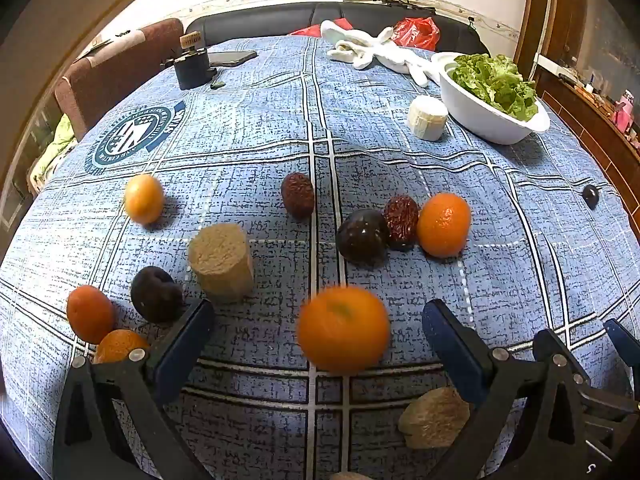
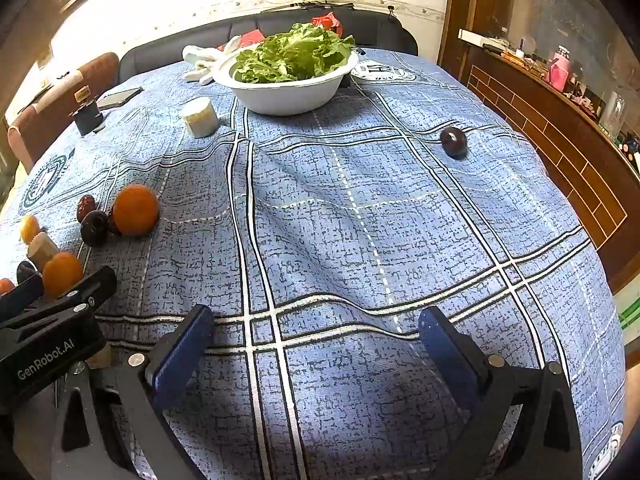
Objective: Organize fruits
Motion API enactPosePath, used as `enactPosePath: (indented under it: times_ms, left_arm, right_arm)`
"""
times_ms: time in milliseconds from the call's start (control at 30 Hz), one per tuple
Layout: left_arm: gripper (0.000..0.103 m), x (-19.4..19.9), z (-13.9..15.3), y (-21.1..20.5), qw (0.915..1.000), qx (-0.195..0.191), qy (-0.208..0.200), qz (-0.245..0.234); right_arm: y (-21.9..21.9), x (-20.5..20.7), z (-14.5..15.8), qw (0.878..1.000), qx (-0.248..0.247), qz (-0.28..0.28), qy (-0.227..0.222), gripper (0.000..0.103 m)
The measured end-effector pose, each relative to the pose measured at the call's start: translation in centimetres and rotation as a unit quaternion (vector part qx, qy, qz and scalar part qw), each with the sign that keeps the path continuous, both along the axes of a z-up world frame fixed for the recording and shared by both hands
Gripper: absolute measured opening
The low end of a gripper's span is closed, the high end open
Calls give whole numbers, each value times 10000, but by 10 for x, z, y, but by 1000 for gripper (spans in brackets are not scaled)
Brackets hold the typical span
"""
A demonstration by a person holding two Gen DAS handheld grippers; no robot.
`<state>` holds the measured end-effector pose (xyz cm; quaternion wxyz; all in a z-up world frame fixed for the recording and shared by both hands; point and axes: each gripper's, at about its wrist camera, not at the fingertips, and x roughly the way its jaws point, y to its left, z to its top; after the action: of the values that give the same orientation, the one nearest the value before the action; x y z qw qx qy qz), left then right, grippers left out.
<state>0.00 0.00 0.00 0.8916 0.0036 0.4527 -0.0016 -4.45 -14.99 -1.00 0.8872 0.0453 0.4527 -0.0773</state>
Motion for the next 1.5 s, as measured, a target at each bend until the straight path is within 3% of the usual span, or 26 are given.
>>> enactPosePath:
  times_ms: [1500]
  left_arm:
    - [103,2,0,-1,10000,-6,8,0]
  right_arm:
    - [1,0,0,10000,-1,-11,23,103]
